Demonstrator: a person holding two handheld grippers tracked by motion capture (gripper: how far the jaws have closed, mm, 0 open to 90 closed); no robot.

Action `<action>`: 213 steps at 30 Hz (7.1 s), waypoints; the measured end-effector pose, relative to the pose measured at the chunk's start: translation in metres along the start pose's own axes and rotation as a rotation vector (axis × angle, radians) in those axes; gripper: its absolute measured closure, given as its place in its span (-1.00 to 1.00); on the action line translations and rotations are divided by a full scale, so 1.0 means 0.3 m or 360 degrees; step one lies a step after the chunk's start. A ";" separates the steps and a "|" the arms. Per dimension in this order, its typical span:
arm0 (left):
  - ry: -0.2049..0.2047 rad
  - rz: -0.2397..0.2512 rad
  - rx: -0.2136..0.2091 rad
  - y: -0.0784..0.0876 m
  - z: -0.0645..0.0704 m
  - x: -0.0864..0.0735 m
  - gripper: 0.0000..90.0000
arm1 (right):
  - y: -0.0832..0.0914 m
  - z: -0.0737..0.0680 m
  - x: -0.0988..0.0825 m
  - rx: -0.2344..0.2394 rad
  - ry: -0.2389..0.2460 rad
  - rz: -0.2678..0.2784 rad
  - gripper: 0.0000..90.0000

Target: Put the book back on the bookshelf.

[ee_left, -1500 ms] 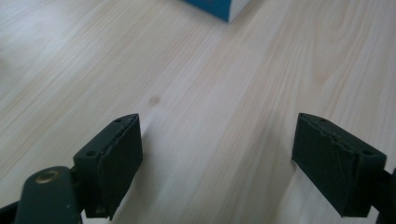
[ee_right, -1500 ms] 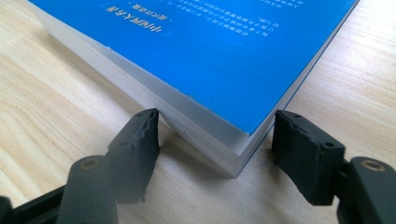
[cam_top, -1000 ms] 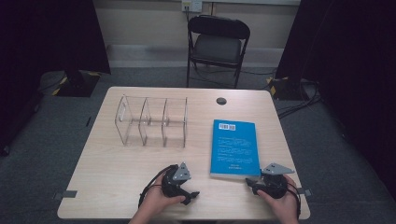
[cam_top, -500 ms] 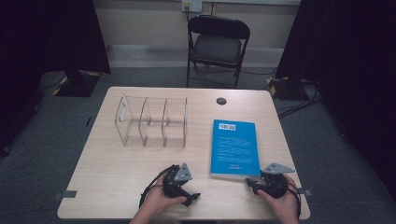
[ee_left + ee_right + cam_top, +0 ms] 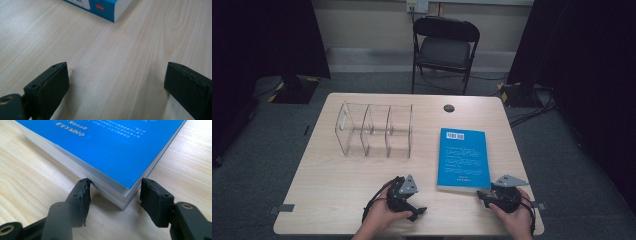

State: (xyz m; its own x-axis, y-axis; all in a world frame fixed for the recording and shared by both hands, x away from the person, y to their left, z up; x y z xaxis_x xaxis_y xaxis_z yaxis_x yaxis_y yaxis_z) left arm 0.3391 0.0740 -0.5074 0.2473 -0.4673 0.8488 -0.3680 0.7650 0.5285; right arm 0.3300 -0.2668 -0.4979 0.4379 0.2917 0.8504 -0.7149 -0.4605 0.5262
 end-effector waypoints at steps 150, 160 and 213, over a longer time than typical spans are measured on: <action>-0.0468 -0.0077 -0.0014 -0.364 0.089 0.404 0.40 | 0.027 0.043 0.047 0.0142 -0.0195 0.0198 -0.14; -0.0362 -0.0224 -0.0052 -0.346 0.080 0.448 0.51 | 0.026 0.077 -0.003 0.0148 -0.0122 0.0203 -0.35; -0.0026 -0.0442 -0.0057 -0.220 0.038 0.669 0.64 | -0.017 -0.018 -0.023 0.0130 0.0075 0.0043 -0.61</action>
State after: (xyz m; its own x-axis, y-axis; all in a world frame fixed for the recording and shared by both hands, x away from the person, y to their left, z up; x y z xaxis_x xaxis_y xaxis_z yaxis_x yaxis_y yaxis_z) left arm 0.4029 -0.0753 -0.3718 0.3196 -0.6682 0.6718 -0.2561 0.6216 0.7402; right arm 0.3277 -0.2618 -0.5063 0.3916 0.3164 0.8641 -0.6784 -0.5352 0.5034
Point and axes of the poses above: each handheld gripper's, and its own axes: y roughly backward along the jaws, x roughly out of its top, z roughly to its right, the point moved 1 cm from there along -y, roughly forward along the jaws, and after that the axes turned 12 degrees about z, right-handed, at the moved point
